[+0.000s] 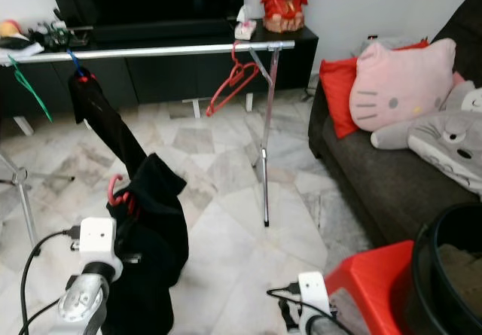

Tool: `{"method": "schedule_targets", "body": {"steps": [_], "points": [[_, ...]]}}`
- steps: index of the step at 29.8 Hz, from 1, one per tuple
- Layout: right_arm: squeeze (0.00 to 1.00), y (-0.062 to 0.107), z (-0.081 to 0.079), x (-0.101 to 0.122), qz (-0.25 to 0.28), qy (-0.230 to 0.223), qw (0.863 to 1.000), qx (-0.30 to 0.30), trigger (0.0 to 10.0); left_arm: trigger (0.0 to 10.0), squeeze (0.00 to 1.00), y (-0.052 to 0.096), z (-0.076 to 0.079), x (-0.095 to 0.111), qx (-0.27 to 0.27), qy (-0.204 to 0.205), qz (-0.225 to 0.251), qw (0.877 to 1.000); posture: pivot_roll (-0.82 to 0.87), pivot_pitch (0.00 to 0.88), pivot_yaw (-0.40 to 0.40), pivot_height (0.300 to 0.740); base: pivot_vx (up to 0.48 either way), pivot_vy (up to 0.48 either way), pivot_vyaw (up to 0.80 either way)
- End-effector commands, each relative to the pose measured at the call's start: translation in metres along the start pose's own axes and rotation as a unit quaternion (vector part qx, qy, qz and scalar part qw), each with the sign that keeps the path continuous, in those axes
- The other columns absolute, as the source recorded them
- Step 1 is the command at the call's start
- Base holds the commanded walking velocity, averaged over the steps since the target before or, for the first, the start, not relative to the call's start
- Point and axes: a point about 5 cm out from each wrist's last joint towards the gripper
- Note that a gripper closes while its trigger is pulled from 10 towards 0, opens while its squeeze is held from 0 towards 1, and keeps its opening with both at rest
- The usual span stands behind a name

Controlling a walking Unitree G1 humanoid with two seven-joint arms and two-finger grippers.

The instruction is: Hang hanger

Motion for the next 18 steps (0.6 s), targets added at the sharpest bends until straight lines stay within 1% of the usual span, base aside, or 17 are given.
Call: {"method": "schedule_targets", "body": {"steps": [1,4,5,6,10,18], "points": [[0.0,0.002,0.008,-0.004,-0.008,-0.003,1.0,-0.01,10.0,10.0,0.0,-0.003,0.003,0.009,0.001,-0.003,0.023,1.0,-0.12,0.0,0.029,0.74,0.0,0.0,0.0],[0.0,0.001,0.008,-0.002,-0.008,-0.006,1.0,-0.011,10.0,10.0,0.0,-0.007,0.008,0.016,-0.005,0.01,0.037,0.999,-0.12,0.0,0.027,0.74,0.0,0.0,0.0],[0.0,0.001,0.009,-0.002,-0.008,-0.008,1.0,-0.012,10.0,10.0,0.0,-0.008,0.009,0.016,-0.011,0.0,0.034,0.999,-0.11,0.0,0.026,0.74,0.0,0.0,0.0],[0.0,0.001,0.009,-0.002,-0.007,-0.009,1.0,-0.013,10.0,10.0,0.0,-0.008,0.009,0.016,-0.012,-0.003,0.032,0.999,-0.11,0.0,0.025,0.74,0.0,0.0,0.0],[0.0,0.001,0.008,-0.001,-0.007,-0.009,1.0,-0.011,10.0,10.0,0.0,-0.01,0.009,0.019,-0.007,0.008,0.038,0.999,-0.1,0.0,0.021,0.74,0.0,0.0,0.0],[0.0,0.001,0.007,0.001,-0.005,0.003,1.0,-0.005,10.0,10.0,0.0,-0.012,0.006,0.022,-0.001,0.005,0.039,0.999,-0.1,0.0,0.02,0.74,0.262,0.0,0.0]]}}
Point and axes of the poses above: a point about 5 cm out from each wrist's last joint towards the gripper, its own y axis pointing back from the gripper into the wrist, its own x axis along the axis of the wrist's last joint, z = x × y, and after that the axes turned 3 degrees about y, right-handed
